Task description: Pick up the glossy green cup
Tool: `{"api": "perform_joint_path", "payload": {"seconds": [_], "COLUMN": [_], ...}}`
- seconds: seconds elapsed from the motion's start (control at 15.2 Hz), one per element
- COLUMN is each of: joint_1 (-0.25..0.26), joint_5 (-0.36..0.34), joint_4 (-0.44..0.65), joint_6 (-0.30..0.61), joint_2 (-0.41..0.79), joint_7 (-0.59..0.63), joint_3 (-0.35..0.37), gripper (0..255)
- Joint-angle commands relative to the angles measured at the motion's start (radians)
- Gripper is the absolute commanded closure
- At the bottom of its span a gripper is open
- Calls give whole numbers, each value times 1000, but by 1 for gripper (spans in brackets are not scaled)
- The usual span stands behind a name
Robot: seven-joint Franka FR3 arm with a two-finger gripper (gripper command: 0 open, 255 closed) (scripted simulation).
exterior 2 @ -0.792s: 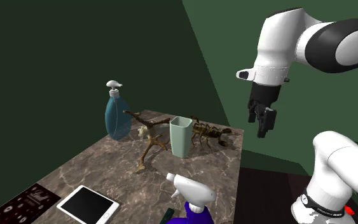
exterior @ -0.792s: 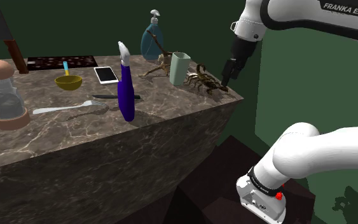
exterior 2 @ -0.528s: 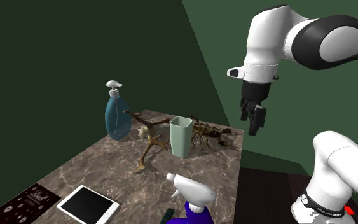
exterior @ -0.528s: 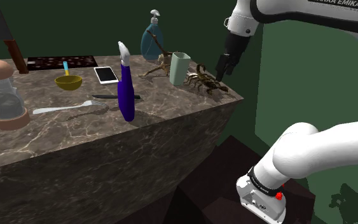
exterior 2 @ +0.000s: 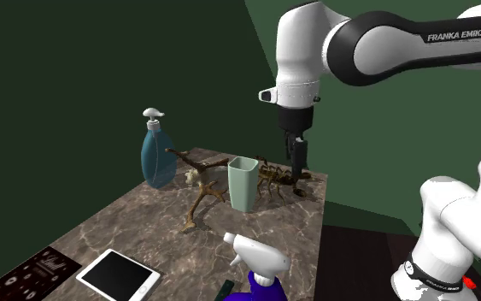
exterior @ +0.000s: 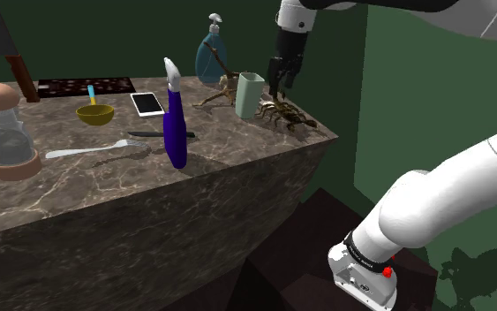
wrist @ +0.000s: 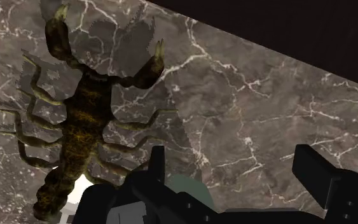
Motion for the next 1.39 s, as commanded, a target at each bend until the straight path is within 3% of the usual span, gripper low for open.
{"api": "perform_joint_path", "payload": {"seconds": [0.0,0.46,1.12,1.19,1.32], "joint_1": [2,17,16,16,16], "joint_5": [-5,-30,-29,-29,-29], "joint_4": [99,510,380,382,382], "joint_6": [-15,-129,-19,-20,-20], "joint_2": [95,433,412,413,413], "joint_7": [1,9,10,11,11], "joint_3": [6,25,24,24,24], "gripper": [0,0,0,255,255]}}
